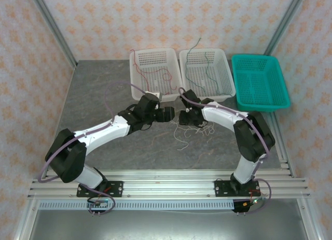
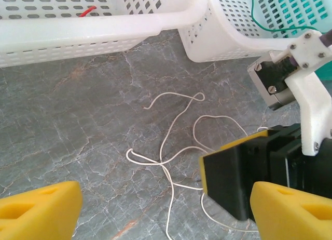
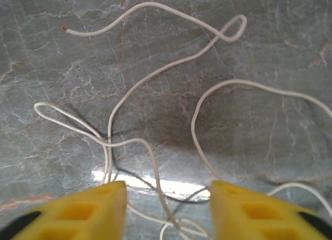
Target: Untangle the cables
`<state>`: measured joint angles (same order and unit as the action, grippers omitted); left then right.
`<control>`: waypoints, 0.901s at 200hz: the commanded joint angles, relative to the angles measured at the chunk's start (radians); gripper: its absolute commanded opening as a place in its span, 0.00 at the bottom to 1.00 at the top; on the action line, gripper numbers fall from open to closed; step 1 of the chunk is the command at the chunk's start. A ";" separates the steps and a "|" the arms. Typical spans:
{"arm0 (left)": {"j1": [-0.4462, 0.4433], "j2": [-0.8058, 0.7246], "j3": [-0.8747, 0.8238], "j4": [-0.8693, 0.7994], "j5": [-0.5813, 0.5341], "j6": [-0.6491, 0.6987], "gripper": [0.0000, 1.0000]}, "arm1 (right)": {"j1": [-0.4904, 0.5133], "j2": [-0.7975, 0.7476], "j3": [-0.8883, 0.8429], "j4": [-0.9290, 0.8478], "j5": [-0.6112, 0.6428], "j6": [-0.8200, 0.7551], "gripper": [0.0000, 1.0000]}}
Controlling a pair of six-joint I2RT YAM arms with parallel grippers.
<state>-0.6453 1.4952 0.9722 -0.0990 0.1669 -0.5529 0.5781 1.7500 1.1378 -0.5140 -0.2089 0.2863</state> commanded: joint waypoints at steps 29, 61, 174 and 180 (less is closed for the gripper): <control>0.029 -0.012 0.001 0.001 -0.020 -0.042 0.86 | 0.002 -0.065 -0.068 0.067 -0.019 -0.083 0.00; 0.031 0.034 0.019 0.027 0.008 -0.067 0.86 | 0.017 -0.109 -0.134 0.059 -0.279 -0.151 0.00; 0.024 0.235 0.059 -0.011 0.073 -0.073 0.59 | 0.066 -0.364 -0.220 0.078 -0.206 -0.128 0.39; 0.021 0.238 0.059 -0.029 0.090 -0.060 0.58 | 0.061 -0.395 -0.228 0.085 -0.187 -0.122 0.41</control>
<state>-0.6170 1.7241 1.0080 -0.0849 0.2092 -0.6540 0.6537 1.4788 0.9199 -0.4541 -0.5045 0.1394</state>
